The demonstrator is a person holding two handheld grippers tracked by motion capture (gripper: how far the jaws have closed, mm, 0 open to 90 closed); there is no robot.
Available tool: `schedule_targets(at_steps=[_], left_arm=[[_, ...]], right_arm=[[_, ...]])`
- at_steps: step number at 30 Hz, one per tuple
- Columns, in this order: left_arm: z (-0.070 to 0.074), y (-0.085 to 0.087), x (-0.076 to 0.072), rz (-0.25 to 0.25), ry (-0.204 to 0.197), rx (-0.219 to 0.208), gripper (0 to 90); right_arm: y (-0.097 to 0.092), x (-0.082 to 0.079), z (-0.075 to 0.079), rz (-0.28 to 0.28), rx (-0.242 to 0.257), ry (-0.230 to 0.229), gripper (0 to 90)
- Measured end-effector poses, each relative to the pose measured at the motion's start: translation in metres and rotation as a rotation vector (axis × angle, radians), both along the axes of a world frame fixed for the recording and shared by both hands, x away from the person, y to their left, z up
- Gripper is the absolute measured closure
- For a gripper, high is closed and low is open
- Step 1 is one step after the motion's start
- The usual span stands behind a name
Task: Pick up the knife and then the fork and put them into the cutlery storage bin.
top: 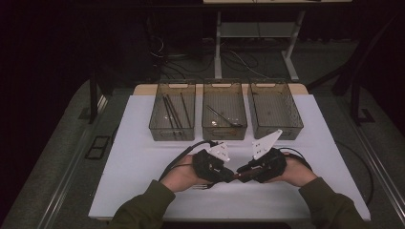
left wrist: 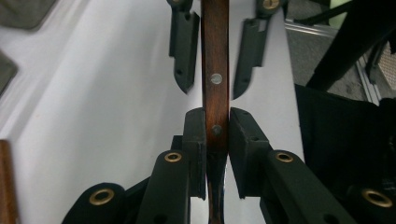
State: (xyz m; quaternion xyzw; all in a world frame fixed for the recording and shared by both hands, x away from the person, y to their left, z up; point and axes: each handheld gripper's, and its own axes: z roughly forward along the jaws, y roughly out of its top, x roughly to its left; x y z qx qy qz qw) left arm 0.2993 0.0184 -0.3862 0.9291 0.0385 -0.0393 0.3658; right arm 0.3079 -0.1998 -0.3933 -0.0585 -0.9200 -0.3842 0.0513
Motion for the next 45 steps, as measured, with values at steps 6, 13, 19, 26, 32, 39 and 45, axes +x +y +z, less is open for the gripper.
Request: schedule_targets(at_steps=[6, 13, 19, 26, 32, 39, 45], left_arm=[[0.001, 0.000, -0.004, -0.050, -0.005, -0.008, 77.2], [-0.003, 0.009, -0.002, -0.013, -0.019, -0.087, 74.6], [-0.006, 0.038, 0.001, 0.161, -0.029, -0.171, 53.0], [-0.010, 0.082, -0.001, 0.351, -0.062, -0.197, 40.2], [-0.027, 0.113, -0.005, 0.476, -0.055, -0.188, 27.5], [-0.047, 0.134, -0.015, 0.547, -0.074, -0.157, 12.1], [-0.055, 0.140, -0.016, 0.561, -0.070, -0.146, 0.0]], right_arm=[[-0.001, -0.002, 0.000, 0.049, -0.005, 0.063, 75.0], [-0.004, -0.003, 0.004, 0.020, 0.020, 0.058, 75.2], [-0.016, 0.000, 0.010, -0.054, 0.037, 0.024, 75.3], [-0.035, 0.006, 0.018, -0.195, 0.075, 0.039, 75.2], [-0.055, 0.016, 0.027, -0.347, 0.117, 0.002, 75.2], [-0.081, 0.028, 0.045, -0.488, 0.177, -0.046, 75.2], [-0.103, 0.044, 0.062, -0.626, 0.222, -0.078, 75.2]])
